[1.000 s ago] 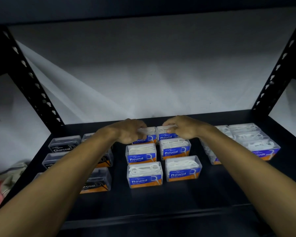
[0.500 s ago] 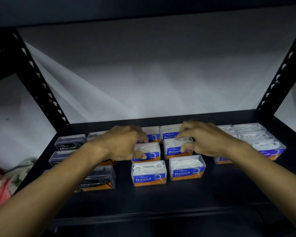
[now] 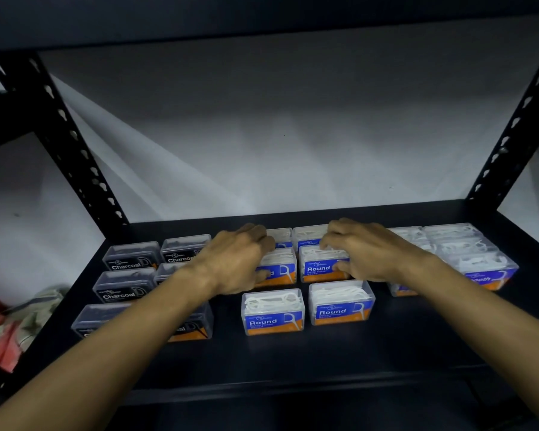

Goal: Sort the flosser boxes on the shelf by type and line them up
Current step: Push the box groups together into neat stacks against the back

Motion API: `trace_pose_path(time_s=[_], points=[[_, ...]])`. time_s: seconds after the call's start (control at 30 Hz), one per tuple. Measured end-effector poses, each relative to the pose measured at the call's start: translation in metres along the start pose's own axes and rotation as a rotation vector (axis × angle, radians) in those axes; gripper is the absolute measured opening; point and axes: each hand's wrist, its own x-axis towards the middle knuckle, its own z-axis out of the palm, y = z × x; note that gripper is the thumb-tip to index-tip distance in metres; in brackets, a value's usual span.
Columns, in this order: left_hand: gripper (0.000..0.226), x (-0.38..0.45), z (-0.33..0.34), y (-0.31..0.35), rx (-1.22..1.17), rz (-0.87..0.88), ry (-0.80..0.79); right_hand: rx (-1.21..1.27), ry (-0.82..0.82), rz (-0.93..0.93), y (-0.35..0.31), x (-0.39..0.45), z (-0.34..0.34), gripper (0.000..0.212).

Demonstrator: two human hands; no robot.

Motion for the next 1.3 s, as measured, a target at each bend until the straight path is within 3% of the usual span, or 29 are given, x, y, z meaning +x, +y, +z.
trace_pose_path(time_s=[1.13,1.23,1.3], points=[[0.053,0.003,0.004,-0.003,-0.009,-0.039,0.085,0.039,0.101,0.005,0.008,0.007,0.011,0.050],[0.046,-0.004,-0.001,-0.002,-0.043,-0.046,0.159,0.111,0.168,0.030,0.012,0.003,0.010,0.045],[0.043,-0.012,-0.005,0.004,-0.088,-0.055,0.210,0.196,0.296,0.038,0.011,-0.005,0.012,0.035]])
